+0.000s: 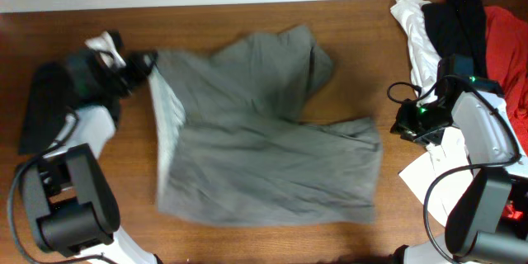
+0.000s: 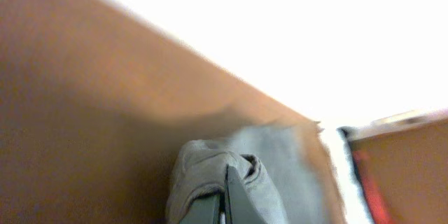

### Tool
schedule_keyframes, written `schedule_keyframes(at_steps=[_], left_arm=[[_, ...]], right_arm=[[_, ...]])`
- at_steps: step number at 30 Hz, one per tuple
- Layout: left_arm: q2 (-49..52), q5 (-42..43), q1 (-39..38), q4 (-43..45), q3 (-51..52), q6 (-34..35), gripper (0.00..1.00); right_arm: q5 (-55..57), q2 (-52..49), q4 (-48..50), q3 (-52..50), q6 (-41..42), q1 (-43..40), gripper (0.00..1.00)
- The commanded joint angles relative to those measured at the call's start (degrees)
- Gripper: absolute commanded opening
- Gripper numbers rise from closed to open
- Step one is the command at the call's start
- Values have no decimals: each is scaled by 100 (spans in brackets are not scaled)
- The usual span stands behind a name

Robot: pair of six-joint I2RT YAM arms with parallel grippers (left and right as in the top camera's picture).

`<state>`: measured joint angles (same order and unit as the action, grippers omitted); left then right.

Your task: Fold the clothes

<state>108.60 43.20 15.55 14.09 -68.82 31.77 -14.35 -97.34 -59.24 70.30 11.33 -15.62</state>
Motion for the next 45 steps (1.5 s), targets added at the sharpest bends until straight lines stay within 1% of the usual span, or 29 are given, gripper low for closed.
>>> schedule_keyframes(at_steps=[1, 2, 3, 4, 5, 6, 9, 12, 13, 14, 16, 17, 18, 21, 22, 23, 25, 26, 28, 29, 33, 34, 37, 39, 42, 45], left_arm=[[-66, 634, 295, -192, -575, 400, 2], [-66, 577, 302, -249, -575, 354, 7], [-57, 494, 299, -374, -575, 177, 22], [-42, 356, 282, -605, -575, -175, 48], [-28, 221, 264, -796, -575, -363, 61], [-22, 111, 256, -973, -575, -487, 66], [20, -175, 251, -1652, -575, -981, 67], [20, -778, 249, -2669, -575, -1657, 68], [20, -962, 249, -2855, -573, -1779, 68], [20, -1335, 249, -3220, -570, -1958, 68], [20, -1655, 247, -3692, -568, -2149, 67], [20, -1672, 247, -3862, -568, -2181, 66], [20, -1648, 227, -4360, -568, -2208, 63], [20, -1670, 63, -5119, -487, -2271, 41], [20, -1670, 7, -5152, -435, -2332, 39], [20, -1696, -155, -5139, -273, -2542, 37], [22, -2140, -442, -5034, -24, -2549, 37], [22, -2256, -522, -5005, 37, -2549, 38], [22, -2629, -831, -4878, 280, -2546, 49], [22, -2726, -920, -4868, 354, -2544, 49], [26, -3108, -1266, -4872, 962, -2494, 49], [26, -3108, -1316, -4900, 1316, -2332, 49], [26, -3104, -1292, -4907, 1943, -1735, 49], [26, -3104, -1250, -4972, 2229, -1655, 45], [26, -3119, -1239, -5241, 2352, -1593, 41], [26, -3401, -1241, -5372, 2352, -1510, 41]], right_arm=[[114, 44, -11, 42, -59, -15, 31], [114, 44, -7, 42, -59, -15, 30], [114, 44, 7, 42, -59, -15, 31], [114, 44, 11, 42, -59, -15, 30], [114, 46, 11, 42, -59, -15, 31], [116, 44, 9, 42, -61, -15, 30], [151, 46, 4, 42, -61, -15, 30], [149, 44, -11, 42, -61, -15, 30], [151, 44, -11, 42, -61, -15, 31], [151, 46, -9, 42, -61, -15, 30], [149, 46, -9, 42, -61, -15, 31], [144, 44, -7, 42, -61, -13, 31], [9, 44, 44, 42, -190, -4, 31], [-846, 46, 334, 42, -870, 140, 31], [-999, 44, 422, 42, -962, 195, 31], [-1224, 44, 706, 42, -1115, 396, 39], [-1222, 44, 1034, 42, -1117, 660, 51], [-1222, 44, 1150, 42, -1117, 754, 53], [-1198, 44, 1661, 42, -1235, 1108, 65], [-1198, 35, 1945, 42, -1241, 1246, 69], [-1198, -118, 2933, 42, -970, 1587, 72], [-1200, -234, 3289, 42, -809, 1661, 72], [-1207, -586, 4024, 42, -472, 1757, 73], [-1228, -870, 4511, 44, -313, 1832, 74], [-1504, -1408, 5466, 46, -240, 1991, 76], [-1547, -1932, 6290, 136, 107, 2149, 83]])
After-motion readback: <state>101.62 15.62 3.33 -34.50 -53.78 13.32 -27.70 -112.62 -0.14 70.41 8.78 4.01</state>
